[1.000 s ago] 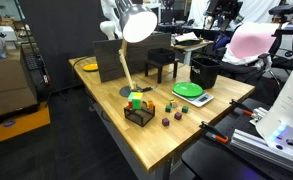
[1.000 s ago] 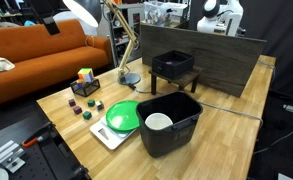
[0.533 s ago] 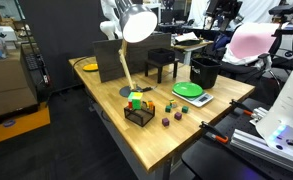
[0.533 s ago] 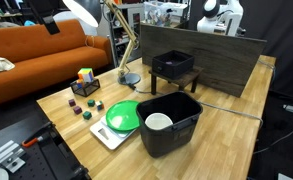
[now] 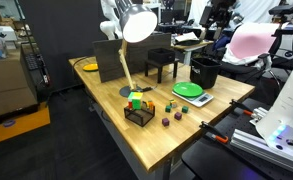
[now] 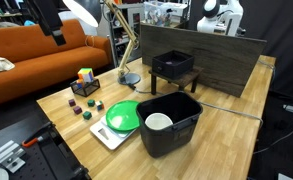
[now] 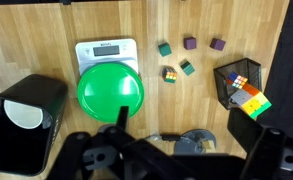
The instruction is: Move the small Rubik's cube from the table to the black rack
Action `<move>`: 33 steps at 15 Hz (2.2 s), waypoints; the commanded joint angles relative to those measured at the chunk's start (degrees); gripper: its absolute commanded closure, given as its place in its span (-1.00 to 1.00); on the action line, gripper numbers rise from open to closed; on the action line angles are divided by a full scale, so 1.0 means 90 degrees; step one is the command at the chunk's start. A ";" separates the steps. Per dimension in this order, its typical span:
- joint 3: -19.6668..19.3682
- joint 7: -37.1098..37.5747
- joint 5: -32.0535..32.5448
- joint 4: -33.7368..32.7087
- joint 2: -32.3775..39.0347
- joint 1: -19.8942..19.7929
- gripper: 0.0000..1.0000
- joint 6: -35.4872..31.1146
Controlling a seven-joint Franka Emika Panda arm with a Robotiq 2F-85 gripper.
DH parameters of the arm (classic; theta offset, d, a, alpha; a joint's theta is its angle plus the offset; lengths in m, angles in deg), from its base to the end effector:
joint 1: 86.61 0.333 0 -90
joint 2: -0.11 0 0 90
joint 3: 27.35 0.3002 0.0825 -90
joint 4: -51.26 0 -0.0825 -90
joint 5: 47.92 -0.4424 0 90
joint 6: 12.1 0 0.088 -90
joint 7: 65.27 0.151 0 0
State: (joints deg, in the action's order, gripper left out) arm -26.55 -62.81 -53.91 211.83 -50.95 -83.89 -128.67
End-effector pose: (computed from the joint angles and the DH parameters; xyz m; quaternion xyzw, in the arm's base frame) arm 0.3678 0.0312 0.3772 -0.9971 0.0135 -0.0594 0.0457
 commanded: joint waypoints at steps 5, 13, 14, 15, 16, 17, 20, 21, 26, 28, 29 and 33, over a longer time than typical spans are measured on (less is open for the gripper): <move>0.0021 -0.0019 -0.0020 -0.0055 0.0043 -0.0015 -1.00 0.0007; -0.0002 -0.0160 -0.0375 -0.0222 0.0621 0.0277 -1.00 -0.0491; 0.0022 -0.0178 -0.0428 -0.0266 0.0831 0.0363 -1.00 -0.0579; 0.0042 -0.0202 -0.0470 -0.0308 0.1029 0.0444 -1.00 -0.0630; 0.0061 -0.0238 -0.0484 -0.0347 0.1291 0.0515 -1.00 -0.0687; 0.0074 -0.0262 -0.0481 -0.0379 0.1515 0.0566 -1.00 -0.0724; 0.0116 -0.0293 -0.0478 -0.0538 0.2363 0.0681 -1.00 -0.0826; 0.0129 -0.0319 -0.0464 -0.0618 0.2628 0.0704 -1.00 -0.0848; 0.0246 -0.0289 -0.0406 -0.0708 0.3094 0.0675 -1.00 -0.0828; 0.0255 -0.0303 -0.0404 -0.0822 0.3266 0.0672 -1.00 -0.0829; 0.0255 -0.0304 -0.0404 -0.0833 0.3268 0.0672 -1.00 -0.0829; 0.0255 -0.0305 -0.0404 -0.0836 0.3265 0.0673 -1.00 -0.0828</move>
State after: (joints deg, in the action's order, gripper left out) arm -25.10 -65.26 -57.21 204.40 -21.52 -76.97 -136.36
